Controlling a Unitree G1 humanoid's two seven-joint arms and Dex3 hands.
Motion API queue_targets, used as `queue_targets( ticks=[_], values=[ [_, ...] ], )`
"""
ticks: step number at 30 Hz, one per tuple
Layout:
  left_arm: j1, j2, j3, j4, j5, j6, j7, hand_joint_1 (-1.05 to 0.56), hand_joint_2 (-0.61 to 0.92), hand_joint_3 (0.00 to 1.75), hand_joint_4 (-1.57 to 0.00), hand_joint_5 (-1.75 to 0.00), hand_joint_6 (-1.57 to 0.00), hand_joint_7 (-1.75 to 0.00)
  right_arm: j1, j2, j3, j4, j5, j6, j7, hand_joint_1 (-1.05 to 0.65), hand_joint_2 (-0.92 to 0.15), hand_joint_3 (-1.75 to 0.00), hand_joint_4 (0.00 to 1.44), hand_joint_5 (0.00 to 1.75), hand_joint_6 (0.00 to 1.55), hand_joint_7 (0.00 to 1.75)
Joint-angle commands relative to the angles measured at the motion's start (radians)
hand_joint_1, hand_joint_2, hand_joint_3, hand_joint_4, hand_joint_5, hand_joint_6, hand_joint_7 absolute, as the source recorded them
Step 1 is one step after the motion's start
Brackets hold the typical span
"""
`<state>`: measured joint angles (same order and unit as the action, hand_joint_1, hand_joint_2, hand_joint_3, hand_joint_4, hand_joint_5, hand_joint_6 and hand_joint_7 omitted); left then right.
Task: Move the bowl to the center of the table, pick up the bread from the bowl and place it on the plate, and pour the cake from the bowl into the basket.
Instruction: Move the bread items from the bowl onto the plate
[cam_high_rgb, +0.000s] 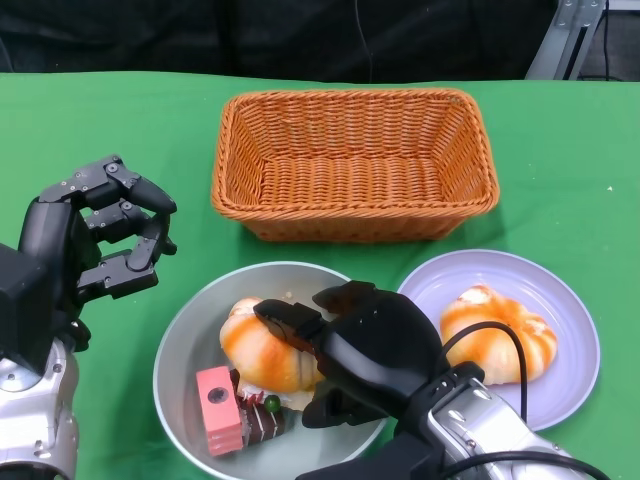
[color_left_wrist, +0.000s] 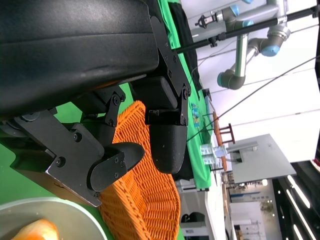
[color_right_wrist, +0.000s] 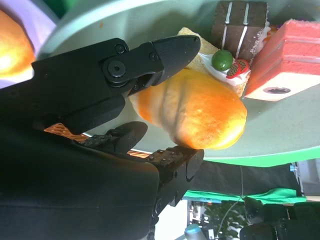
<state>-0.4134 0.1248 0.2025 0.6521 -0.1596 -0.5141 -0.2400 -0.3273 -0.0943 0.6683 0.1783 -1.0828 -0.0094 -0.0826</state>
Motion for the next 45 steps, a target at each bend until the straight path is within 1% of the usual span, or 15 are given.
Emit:
queue_targets(
  ticks=[1, 7, 11, 15, 16, 17, 22, 25, 29, 32, 35, 36, 37, 41, 45],
  values=[
    [0.008, 0.012, 0.007, -0.01, -0.009, -0.003, 0.003, 0.01, 0.53, 1.11, -0.87, -1.44, -0.91, -1.23, -0.015, -0.005, -0.005, 0.052, 0.033, -0.018, -0.033, -0.74, -0.92, -0.04, 0.66, 0.11, 0.55, 0.03],
    [0.007, 0.014, 0.005, -0.002, 0.005, -0.019, 0.014, 0.0, 0.53, 1.1, -0.87, -1.43, -0.91, -1.23, -0.024, -0.001, 0.008, 0.087, 0.055, -0.039, -0.075, -0.65, -0.91, -0.01, 0.79, 0.11, 0.63, 0.03],
    [0.009, 0.011, 0.005, -0.008, -0.005, -0.009, 0.005, 0.0, 0.54, 1.1, -0.88, -1.44, -0.91, -1.24, -0.025, -0.003, 0.001, 0.113, 0.096, -0.089, -0.128, -0.47, -0.91, -0.01, 0.99, 0.18, 0.73, 0.05],
    [0.008, 0.014, 0.003, 0.001, 0.001, -0.018, 0.006, 0.0, 0.53, 1.1, -0.87, -1.46, -0.9, -1.26, -0.028, -0.004, 0.0, 0.13, 0.114, -0.106, -0.155, -0.31, -0.92, -0.04, 1.08, 0.25, 0.82, 0.06],
    [0.007, 0.014, 0.004, 0.002, 0.0, -0.018, 0.006, 0.0, 0.53, 1.1, -0.87, -1.46, -0.9, -1.27, -0.028, -0.004, 0.001, 0.127, 0.117, -0.106, -0.156, -0.28, -0.92, -0.04, 1.05, 0.34, 0.84, 0.04],
    [0.007, 0.013, 0.004, 0.002, -0.002, -0.016, 0.006, 0.0, 0.54, 1.09, -0.86, -1.46, -0.89, -1.27, -0.027, -0.004, 0.002, 0.126, 0.12, -0.108, -0.158, -0.27, -0.92, -0.03, 0.97, 0.52, 0.87, 0.03],
    [0.006, 0.015, 0.004, 0.004, -0.002, -0.016, 0.003, 0.0, 0.55, 1.07, -0.87, -1.46, -0.89, -1.27, -0.034, -0.007, 0.007, 0.159, 0.13, -0.165, -0.225, -0.24, -0.89, 0.0, 0.8, 1.03, 1.01, 0.03],
    [0.007, 0.015, 0.004, 0.002, -0.003, -0.01, 0.002, 0.0, 0.55, 1.07, -0.86, -1.46, -0.89, -1.27, -0.041, -0.006, 0.005, 0.195, 0.141, -0.207, -0.269, -0.25, -0.88, 0.0, 0.74, 1.2, 1.09, 0.05],
    [0.007, 0.015, 0.004, 0.001, -0.005, -0.007, 0.002, 0.0, 0.55, 1.06, -0.86, -1.45, -0.89, -1.26, -0.049, -0.005, 0.005, 0.218, 0.149, -0.229, -0.291, -0.25, -0.88, 0.0, 0.71, 1.25, 1.12, 0.06],
    [0.006, 0.013, 0.005, 0.005, -0.007, -0.017, -0.001, 0.01, 0.56, 1.06, -0.87, -1.45, -0.9, -1.25, -0.053, -0.012, 0.003, 0.233, 0.162, -0.267, -0.312, -0.26, -0.89, 0.0, 0.77, 1.03, 1.13, 0.04],
    [0.007, 0.013, 0.003, 0.004, -0.003, -0.018, 0.002, 0.01, 0.56, 1.07, -0.88, -1.44, -0.9, -1.25, -0.063, -0.011, -0.005, 0.259, 0.182, -0.305, -0.336, -0.26, -0.89, 0.0, 0.79, 0.97, 1.13, 0.04],
    [0.007, 0.014, 0.002, 0.004, 0.0, -0.018, 0.004, 0.0, 0.55, 1.07, -0.87, -1.44, -0.89, -1.25, -0.068, -0.01, -0.011, 0.275, 0.197, -0.33, -0.349, -0.21, -0.91, -0.04, 0.68, 1.29, 1.15, 0.08],
    [0.005, 0.014, 0.002, 0.009, 0.002, -0.02, 0.004, 0.0, 0.55, 1.07, -0.87, -1.45, -0.89, -1.25, -0.075, -0.011, -0.019, 0.29, 0.213, -0.352, -0.356, -0.2, -0.91, -0.05, 0.63, 1.42, 1.15, 0.1],
    [0.001, 0.012, 0.004, 0.017, -0.004, -0.023, 0.001, 0.0, 0.54, 1.08, -0.87, -1.45, -0.89, -1.25, -0.092, -0.012, -0.034, 0.326, 0.235, -0.406, -0.386, -0.2, -0.92, -0.05, 0.68, 1.29, 1.1, 0.15],
    [0.0, 0.015, 0.002, 0.019, 0.001, -0.021, 0.006, 0.0, 0.54, 1.08, -0.87, -1.45, -0.9, -1.25, -0.096, -0.013, -0.05, 0.333, 0.252, -0.435, -0.383, -0.21, -0.92, -0.05, 0.69, 1.26, 1.09, 0.15]
  ],
)
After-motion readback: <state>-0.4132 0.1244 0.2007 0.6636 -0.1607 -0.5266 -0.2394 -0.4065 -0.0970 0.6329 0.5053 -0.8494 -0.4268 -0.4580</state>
